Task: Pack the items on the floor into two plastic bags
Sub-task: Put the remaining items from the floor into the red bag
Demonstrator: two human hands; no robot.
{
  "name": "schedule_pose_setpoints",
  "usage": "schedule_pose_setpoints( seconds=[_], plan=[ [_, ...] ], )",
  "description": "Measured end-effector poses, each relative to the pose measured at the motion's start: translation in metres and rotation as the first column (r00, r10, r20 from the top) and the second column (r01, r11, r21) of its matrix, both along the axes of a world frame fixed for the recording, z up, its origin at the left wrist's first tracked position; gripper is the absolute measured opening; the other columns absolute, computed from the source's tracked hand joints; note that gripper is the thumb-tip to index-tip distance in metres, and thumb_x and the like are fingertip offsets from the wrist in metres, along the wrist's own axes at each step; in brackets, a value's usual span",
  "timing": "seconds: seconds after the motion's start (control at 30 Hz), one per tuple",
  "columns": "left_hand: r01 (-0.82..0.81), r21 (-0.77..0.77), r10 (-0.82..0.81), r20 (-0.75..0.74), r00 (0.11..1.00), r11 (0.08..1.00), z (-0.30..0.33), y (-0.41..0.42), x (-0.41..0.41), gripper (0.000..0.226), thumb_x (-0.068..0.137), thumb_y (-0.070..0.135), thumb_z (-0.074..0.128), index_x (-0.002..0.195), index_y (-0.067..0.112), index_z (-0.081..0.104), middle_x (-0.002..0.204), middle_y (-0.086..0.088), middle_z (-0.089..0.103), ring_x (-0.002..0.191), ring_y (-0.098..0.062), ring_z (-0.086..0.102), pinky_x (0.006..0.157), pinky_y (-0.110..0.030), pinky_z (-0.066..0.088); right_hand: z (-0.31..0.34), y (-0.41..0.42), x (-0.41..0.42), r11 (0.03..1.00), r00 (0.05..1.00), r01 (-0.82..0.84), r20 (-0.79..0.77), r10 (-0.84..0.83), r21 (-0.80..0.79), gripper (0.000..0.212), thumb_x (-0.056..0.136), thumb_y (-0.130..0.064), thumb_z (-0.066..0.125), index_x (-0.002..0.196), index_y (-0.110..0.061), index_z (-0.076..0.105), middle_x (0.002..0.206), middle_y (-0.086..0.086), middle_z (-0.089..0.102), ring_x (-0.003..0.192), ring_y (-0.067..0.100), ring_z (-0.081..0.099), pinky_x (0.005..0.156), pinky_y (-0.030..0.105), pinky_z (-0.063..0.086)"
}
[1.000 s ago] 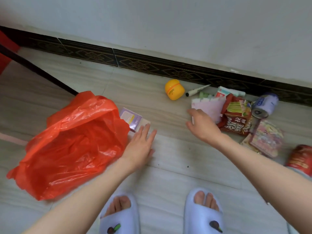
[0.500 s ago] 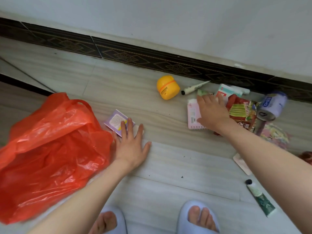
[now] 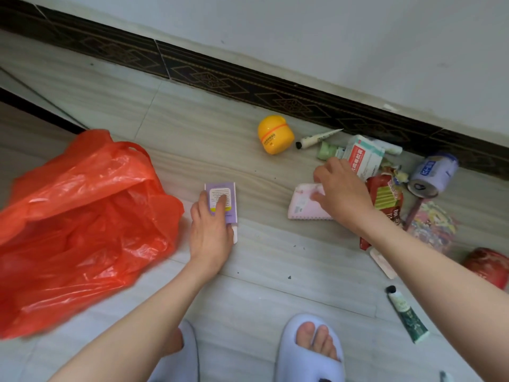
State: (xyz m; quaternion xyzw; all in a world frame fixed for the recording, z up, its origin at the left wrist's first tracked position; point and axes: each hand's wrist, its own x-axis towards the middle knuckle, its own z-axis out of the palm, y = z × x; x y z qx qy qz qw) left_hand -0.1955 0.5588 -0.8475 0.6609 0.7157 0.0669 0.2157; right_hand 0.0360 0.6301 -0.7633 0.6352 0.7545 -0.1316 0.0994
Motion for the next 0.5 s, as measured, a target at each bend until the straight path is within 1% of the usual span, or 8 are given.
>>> schedule_pose_setpoints(
  seconds=[0.07, 0.13, 0.2, 0.27, 0.33, 0.37, 0.43, 0.5],
  plan=[
    [-0.018, -0.003, 0.018, -0.004, 1.000, 1.000, -0.001, -0.004, -0.002, 0.059, 0.072, 0.012, 0.059, 0.129, 0.009, 0.045, 0.142, -0.025, 0.028, 0.117, -0.043, 0.037, 0.081, -0.045, 0.045, 0.004, -0.006, -0.006, 0.998, 0.998, -0.054, 0.027, 0.055, -0.014, 0.028, 0.088, -0.022, 0.056, 0.113, -0.010, 0.049, 0.121, 0.011, 0.052, 0.113, 0.029, 0.043, 0.088, 0.036, 0.034],
    [0.001, 0.017, -0.001, 0.010, 1.000, 1.000, -0.002, -0.007, -0.002, 0.053, 0.074, 0.021, 0.062, 0.123, 0.010, 0.049, 0.144, -0.025, 0.025, 0.118, -0.043, 0.038, 0.083, -0.044, 0.045, 0.009, -0.013, -0.013, 0.993, 0.990, -0.115, 0.073, 0.117, -0.034, 0.026, 0.093, -0.024, 0.049, 0.114, -0.010, 0.045, 0.106, 0.014, 0.063, 0.102, 0.033, 0.052, 0.086, 0.037, 0.032],
    [-0.017, 0.024, 0.016, 0.020, 1.000, 1.000, 0.000, -0.005, 0.000, 0.045, 0.076, 0.028, 0.064, 0.115, 0.009, 0.051, 0.145, -0.026, 0.023, 0.117, -0.043, 0.040, 0.086, -0.043, 0.043, 0.012, -0.021, -0.021, 0.987, 0.984, -0.161, 0.074, 0.161, -0.016, 0.027, 0.095, -0.025, 0.045, 0.116, -0.008, 0.042, 0.096, 0.016, 0.066, 0.091, 0.034, 0.057, 0.071, 0.035, 0.031],
    [-0.044, 0.024, 0.044, 0.016, 0.999, 0.999, 0.002, 0.002, 0.004, 0.040, 0.077, 0.026, 0.065, 0.111, 0.009, 0.053, 0.146, -0.026, 0.021, 0.115, -0.043, 0.040, 0.089, -0.043, 0.040, 0.013, -0.027, -0.026, 0.989, 0.989, -0.146, 0.035, 0.145, 0.016, 0.028, 0.095, -0.026, 0.045, 0.117, -0.009, 0.042, 0.095, 0.017, 0.065, 0.085, 0.034, 0.060, 0.060, 0.032, 0.031],
    [-0.054, 0.029, 0.053, 0.015, 0.998, 0.998, 0.004, 0.005, 0.006, 0.040, 0.075, 0.019, 0.064, 0.112, 0.010, 0.053, 0.144, -0.026, 0.023, 0.111, -0.044, 0.040, 0.089, -0.043, 0.039, 0.013, -0.031, -0.027, 0.997, 0.995, -0.062, -0.076, 0.065, 0.049, 0.028, 0.094, -0.027, 0.046, 0.116, -0.010, 0.043, 0.094, 0.017, 0.066, 0.083, 0.035, 0.062, 0.057, 0.033, 0.036],
    [-0.048, 0.030, 0.047, 0.028, 0.998, 0.998, 0.004, 0.005, 0.006, 0.042, 0.073, 0.015, 0.063, 0.113, 0.010, 0.054, 0.143, -0.026, 0.026, 0.109, -0.045, 0.041, 0.089, -0.043, 0.039, 0.013, -0.034, -0.027, 0.998, 0.984, 0.016, -0.178, -0.007, 0.053, 0.027, 0.093, -0.028, 0.049, 0.115, -0.011, 0.045, 0.095, 0.017, 0.067, 0.085, 0.036, 0.062, 0.059, 0.035, 0.042],
    [-0.003, 0.051, -0.001, 0.074, 0.997, 0.999, 0.008, -0.001, 0.003, 0.048, 0.067, 0.010, 0.062, 0.114, 0.010, 0.055, 0.136, -0.029, 0.035, 0.104, -0.047, 0.044, 0.087, -0.045, 0.042, 0.014, -0.038, -0.028, 0.975, 0.883, 0.223, -0.422, -0.204, -0.005, 0.024, 0.090, -0.027, 0.054, 0.110, -0.014, 0.049, 0.102, 0.017, 0.067, 0.094, 0.034, 0.062, 0.071, 0.041, 0.050],
    [0.073, 0.145, -0.091, 0.120, 0.989, 0.987, 0.016, -0.013, -0.003, 0.050, 0.062, 0.011, 0.058, 0.113, 0.012, 0.053, 0.128, -0.030, 0.043, 0.101, -0.045, 0.046, 0.088, -0.044, 0.044, 0.013, -0.042, -0.031, 0.915, 0.735, 0.381, -0.559, -0.385, -0.129, 0.019, 0.088, -0.026, 0.057, 0.103, -0.018, 0.050, 0.107, 0.016, 0.066, 0.097, 0.032, 0.062, 0.078, 0.047, 0.051]
  ],
)
